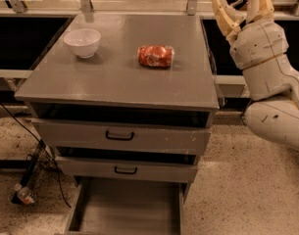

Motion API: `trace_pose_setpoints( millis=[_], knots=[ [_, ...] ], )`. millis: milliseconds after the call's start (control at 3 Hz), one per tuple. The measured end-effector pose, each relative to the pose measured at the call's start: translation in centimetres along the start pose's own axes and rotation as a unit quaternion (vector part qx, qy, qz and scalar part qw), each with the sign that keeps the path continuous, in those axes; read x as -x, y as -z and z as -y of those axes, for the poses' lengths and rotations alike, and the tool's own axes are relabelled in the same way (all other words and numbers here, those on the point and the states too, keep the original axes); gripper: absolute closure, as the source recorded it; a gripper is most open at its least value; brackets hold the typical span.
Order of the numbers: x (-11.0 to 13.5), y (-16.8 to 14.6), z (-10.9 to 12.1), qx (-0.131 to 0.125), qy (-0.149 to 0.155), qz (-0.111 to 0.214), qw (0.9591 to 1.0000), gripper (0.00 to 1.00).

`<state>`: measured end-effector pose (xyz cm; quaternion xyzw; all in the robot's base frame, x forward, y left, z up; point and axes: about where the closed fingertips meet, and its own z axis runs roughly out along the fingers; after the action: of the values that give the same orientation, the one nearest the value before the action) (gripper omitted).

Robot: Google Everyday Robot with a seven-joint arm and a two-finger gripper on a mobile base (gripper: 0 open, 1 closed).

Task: Pick rxbar chocolate from bottom drawer and place on counter

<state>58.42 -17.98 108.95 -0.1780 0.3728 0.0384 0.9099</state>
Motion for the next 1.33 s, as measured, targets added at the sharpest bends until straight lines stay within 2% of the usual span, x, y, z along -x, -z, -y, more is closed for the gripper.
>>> trace_pose_setpoints(
  millis=[333,667,1000,1333],
  knots=[
    [1.3,0.4,-2.5,0.031,-0.12,0.003,0.9923,1.0],
    [1.8,0.9,-4.1,0.05,-0.188,0.0,0.9809,1.0],
    [1.8,0.8,-4.1,0.049,-0.196,0.0,0.9793,1.0],
    [0.0,1.0,-5.9,0.042,-0.226,-0.004,0.9732,1.0]
  ],
)
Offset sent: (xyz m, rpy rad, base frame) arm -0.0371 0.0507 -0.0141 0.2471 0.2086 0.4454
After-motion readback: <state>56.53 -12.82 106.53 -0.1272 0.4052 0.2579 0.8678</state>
